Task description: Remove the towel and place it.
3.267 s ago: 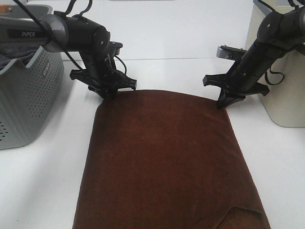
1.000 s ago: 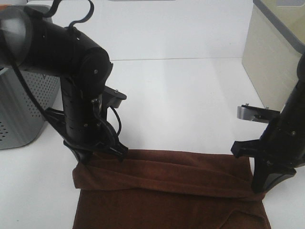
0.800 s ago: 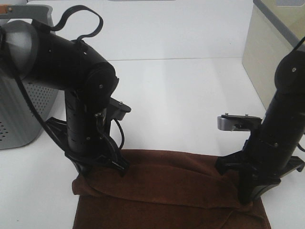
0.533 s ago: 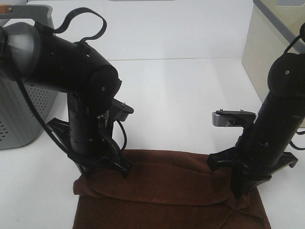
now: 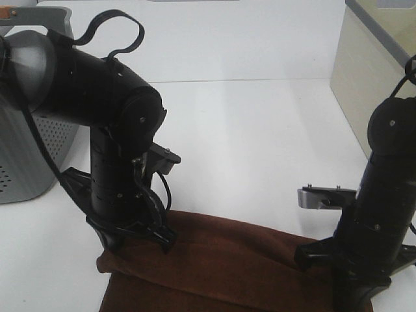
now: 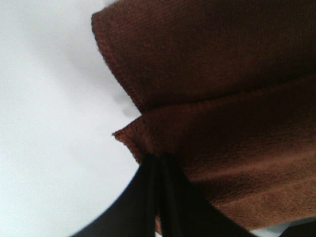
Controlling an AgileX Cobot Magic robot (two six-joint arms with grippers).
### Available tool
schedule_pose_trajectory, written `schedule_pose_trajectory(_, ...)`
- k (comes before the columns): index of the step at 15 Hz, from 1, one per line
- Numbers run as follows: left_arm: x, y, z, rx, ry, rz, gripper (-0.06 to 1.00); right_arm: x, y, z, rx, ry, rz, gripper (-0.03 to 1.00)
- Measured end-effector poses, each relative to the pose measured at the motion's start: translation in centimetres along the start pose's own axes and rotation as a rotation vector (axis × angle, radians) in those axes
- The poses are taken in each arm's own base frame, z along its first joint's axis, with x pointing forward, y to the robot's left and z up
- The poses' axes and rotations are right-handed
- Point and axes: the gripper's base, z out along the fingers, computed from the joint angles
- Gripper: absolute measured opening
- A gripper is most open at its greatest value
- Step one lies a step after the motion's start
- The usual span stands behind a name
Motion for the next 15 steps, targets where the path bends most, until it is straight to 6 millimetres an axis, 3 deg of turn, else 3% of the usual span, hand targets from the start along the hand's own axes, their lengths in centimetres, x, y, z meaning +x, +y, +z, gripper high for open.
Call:
schedule_pose_trajectory(4,0.2,-0.1,-0.1,0.014,0.017,0.016,0.0,0.3,-0.1,0.1,0.0,0.018,0.002,0.0)
schedule_pose_trajectory(6,0.0,0.0,-0.7,0.019,-0.027,0.02,0.0,-0.5,0.3,-1.1,0.009,-0.059,-0.032,0.0)
schedule_pose_trajectory(10,-2.4,2.4,-4.8,0.006,-0.213,-0.044,0.0,-5.1,2.5,-7.7,0.018,-0.353,-0.107,0.0)
schedule_pose_trajectory(12,-4.3,4.6,-7.1,0.015,-0.315,-0.105,0.0,-7.3,3.3,-12.2,0.095,-0.502,-0.112,0.0)
schedule_pose_trajectory(15,-6.3,7.0,-9.0,0.036,-0.473,-0.163,0.0,-8.6,3.5,-15.8,0.178,-0.635,-0.109,0.0)
